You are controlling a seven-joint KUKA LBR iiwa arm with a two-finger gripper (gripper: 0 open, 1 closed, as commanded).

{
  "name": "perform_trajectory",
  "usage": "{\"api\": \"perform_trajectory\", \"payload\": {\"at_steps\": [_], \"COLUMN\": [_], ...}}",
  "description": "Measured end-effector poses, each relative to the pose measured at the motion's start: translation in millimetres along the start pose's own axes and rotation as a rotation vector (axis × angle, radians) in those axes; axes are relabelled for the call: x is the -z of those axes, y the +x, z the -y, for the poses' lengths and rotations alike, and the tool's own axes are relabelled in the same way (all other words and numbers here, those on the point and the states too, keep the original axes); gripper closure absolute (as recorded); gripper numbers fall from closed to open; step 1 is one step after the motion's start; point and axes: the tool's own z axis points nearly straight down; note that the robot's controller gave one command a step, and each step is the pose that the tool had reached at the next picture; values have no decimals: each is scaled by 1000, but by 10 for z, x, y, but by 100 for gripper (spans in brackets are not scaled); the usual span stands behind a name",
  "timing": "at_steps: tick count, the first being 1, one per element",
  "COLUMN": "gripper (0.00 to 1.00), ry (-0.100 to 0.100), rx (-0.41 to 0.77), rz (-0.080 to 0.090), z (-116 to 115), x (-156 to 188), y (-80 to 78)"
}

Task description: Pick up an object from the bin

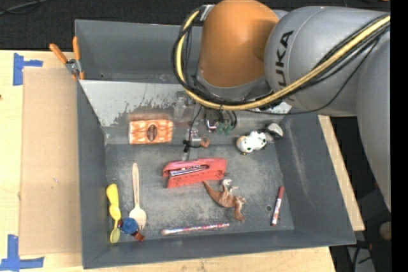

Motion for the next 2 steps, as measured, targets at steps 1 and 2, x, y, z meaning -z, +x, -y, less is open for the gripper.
{"api": "perform_trajectory", "payload": {"at_steps": [1,2], "gripper": [0,0], "ry": [-1,-1], "rx": [-3,64], "rz": [8,10], "z": [7,262], "x": [50,-529], "y": [-16,211]}}
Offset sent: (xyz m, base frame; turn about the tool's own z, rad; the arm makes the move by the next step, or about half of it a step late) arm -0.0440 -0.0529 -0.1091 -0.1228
